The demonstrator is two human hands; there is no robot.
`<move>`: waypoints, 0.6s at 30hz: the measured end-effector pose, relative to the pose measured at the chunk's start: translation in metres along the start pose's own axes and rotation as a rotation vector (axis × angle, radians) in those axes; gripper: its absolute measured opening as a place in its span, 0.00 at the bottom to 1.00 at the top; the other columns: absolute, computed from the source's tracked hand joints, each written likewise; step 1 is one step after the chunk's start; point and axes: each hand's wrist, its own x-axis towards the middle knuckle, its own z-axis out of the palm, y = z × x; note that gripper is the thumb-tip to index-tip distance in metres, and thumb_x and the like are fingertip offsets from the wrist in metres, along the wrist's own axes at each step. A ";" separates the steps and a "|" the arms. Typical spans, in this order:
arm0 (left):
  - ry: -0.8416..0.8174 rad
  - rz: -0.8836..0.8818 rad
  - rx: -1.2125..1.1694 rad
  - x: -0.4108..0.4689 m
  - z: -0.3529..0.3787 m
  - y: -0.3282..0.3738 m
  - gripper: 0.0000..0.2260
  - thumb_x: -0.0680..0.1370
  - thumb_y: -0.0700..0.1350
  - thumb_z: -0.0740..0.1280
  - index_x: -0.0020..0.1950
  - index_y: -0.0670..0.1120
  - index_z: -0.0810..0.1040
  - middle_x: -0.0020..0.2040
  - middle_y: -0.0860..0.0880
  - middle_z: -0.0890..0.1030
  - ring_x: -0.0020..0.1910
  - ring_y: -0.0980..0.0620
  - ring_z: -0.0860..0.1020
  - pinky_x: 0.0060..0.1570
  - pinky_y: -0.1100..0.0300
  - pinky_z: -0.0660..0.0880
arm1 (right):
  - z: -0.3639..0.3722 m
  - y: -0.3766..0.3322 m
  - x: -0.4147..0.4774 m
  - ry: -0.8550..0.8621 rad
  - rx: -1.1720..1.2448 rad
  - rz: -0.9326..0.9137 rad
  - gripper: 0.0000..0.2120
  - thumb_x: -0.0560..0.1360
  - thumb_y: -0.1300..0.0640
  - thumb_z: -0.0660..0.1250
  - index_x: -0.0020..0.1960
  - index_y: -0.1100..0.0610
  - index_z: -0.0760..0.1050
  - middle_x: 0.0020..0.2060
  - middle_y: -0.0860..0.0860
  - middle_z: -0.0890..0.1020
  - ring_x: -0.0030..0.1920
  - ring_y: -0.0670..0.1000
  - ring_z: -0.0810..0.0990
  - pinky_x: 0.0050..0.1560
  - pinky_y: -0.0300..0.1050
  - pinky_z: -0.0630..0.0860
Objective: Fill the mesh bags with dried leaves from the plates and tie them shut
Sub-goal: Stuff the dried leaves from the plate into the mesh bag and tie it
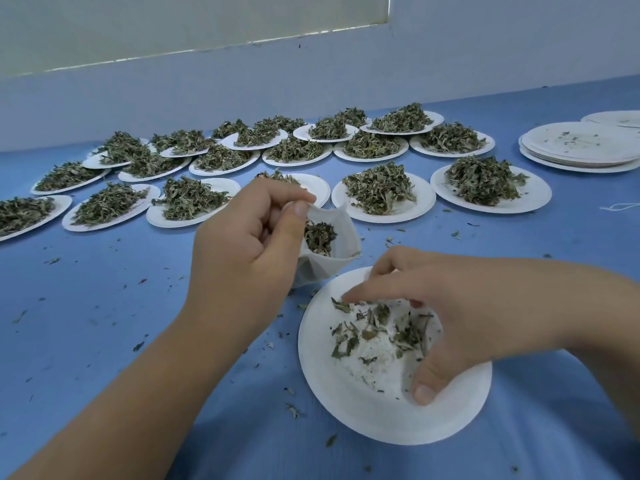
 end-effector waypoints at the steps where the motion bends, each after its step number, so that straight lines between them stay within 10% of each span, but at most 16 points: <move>1: 0.000 -0.001 0.003 0.000 0.001 0.000 0.06 0.79 0.45 0.63 0.48 0.56 0.77 0.34 0.51 0.74 0.28 0.60 0.69 0.29 0.74 0.64 | 0.000 0.000 0.001 0.014 -0.007 -0.008 0.43 0.51 0.19 0.66 0.64 0.22 0.59 0.57 0.26 0.61 0.51 0.26 0.67 0.41 0.45 0.75; 11: -0.012 -0.012 -0.006 0.000 0.001 0.000 0.07 0.79 0.44 0.63 0.48 0.57 0.77 0.35 0.49 0.74 0.29 0.60 0.69 0.30 0.74 0.64 | -0.014 -0.018 -0.004 0.011 0.029 0.012 0.26 0.65 0.41 0.75 0.60 0.29 0.71 0.51 0.31 0.68 0.48 0.28 0.68 0.43 0.32 0.65; 18: -0.019 -0.016 0.022 0.000 0.000 -0.001 0.06 0.79 0.45 0.63 0.49 0.54 0.78 0.35 0.51 0.74 0.29 0.60 0.69 0.30 0.74 0.63 | -0.017 -0.016 -0.006 -0.035 0.073 0.006 0.25 0.65 0.38 0.74 0.59 0.26 0.70 0.51 0.34 0.70 0.48 0.35 0.73 0.45 0.36 0.69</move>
